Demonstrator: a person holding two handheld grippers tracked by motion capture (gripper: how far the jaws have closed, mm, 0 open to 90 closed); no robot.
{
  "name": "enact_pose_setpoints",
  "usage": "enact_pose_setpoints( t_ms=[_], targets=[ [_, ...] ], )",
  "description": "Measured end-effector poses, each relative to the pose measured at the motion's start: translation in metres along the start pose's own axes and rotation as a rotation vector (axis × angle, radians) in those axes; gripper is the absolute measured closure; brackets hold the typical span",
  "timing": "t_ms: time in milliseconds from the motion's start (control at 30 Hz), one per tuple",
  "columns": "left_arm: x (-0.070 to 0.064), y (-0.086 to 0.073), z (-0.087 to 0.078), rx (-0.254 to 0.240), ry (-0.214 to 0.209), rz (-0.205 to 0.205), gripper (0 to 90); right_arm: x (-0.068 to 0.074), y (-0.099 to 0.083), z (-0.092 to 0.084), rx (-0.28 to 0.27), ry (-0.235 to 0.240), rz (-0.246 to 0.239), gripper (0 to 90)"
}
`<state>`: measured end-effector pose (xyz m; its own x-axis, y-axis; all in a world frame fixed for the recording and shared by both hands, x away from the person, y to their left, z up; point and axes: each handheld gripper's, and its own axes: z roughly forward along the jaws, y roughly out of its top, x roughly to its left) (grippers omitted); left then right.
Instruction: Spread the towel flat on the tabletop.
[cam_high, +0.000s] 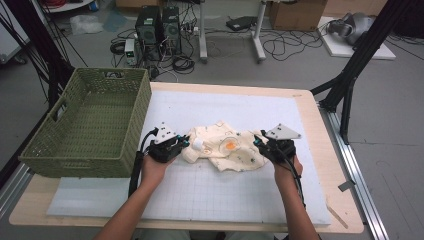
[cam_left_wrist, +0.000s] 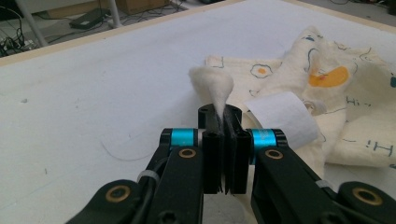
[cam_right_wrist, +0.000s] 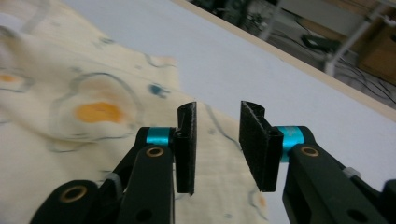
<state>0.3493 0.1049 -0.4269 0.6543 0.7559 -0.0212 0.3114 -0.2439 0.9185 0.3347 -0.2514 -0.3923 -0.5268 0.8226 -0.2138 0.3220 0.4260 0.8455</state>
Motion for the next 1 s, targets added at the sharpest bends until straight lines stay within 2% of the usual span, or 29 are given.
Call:
enact_pose_setpoints(
  t_ms=[100, 133, 267, 333, 400, 467, 567, 633, 767, 900, 1000],
  targets=[
    [0.002, 0.000, 0.000, -0.002, -0.005, -0.012, 86.7, 0.017, -0.001, -0.006, -0.026, 0.122, -0.039, 63.3],
    [0.002, 0.000, 0.000, -0.005, -0.005, -0.016, 86.7, 0.022, -0.003, -0.005, -0.018, 0.135, -0.076, 62.2],
    [0.001, 0.000, -0.002, -0.009, -0.011, -0.007, 86.4, 0.042, -0.016, 0.005, 0.017, 0.265, -0.072, 54.8],
    [0.001, 0.000, -0.001, -0.006, -0.012, -0.010, 86.4, 0.051, -0.021, 0.011, 0.042, 0.302, -0.072, 52.8],
    [0.002, 0.000, -0.002, -0.001, -0.015, -0.012, 86.3, 0.062, -0.027, 0.021, 0.082, 0.325, -0.080, 58.6],
    [0.001, 0.000, -0.002, -0.002, -0.019, -0.011, 86.3, 0.067, -0.032, 0.029, 0.113, 0.343, -0.082, 63.6],
    [0.002, 0.000, -0.004, -0.002, -0.022, -0.013, 86.3, 0.065, -0.033, 0.032, 0.121, 0.380, -0.046, 76.0],
    [0.002, 0.000, -0.005, 0.001, -0.027, -0.015, 86.3, 0.064, -0.033, 0.032, 0.127, 0.419, -0.044, 88.3],
    [0.001, 0.000, -0.009, 0.003, -0.046, -0.016, 85.8, 0.063, -0.036, 0.024, 0.139, 0.463, -0.038, 89.5],
    [-0.001, 0.001, -0.015, 0.016, -0.072, 0.001, 85.8, 0.055, -0.044, 0.005, 0.130, 0.492, -0.029, 89.5],
    [-0.004, -0.003, -0.022, 0.024, -0.084, -0.005, 85.7, 0.044, -0.050, -0.013, 0.129, 0.548, -0.030, 89.8]
  ],
)
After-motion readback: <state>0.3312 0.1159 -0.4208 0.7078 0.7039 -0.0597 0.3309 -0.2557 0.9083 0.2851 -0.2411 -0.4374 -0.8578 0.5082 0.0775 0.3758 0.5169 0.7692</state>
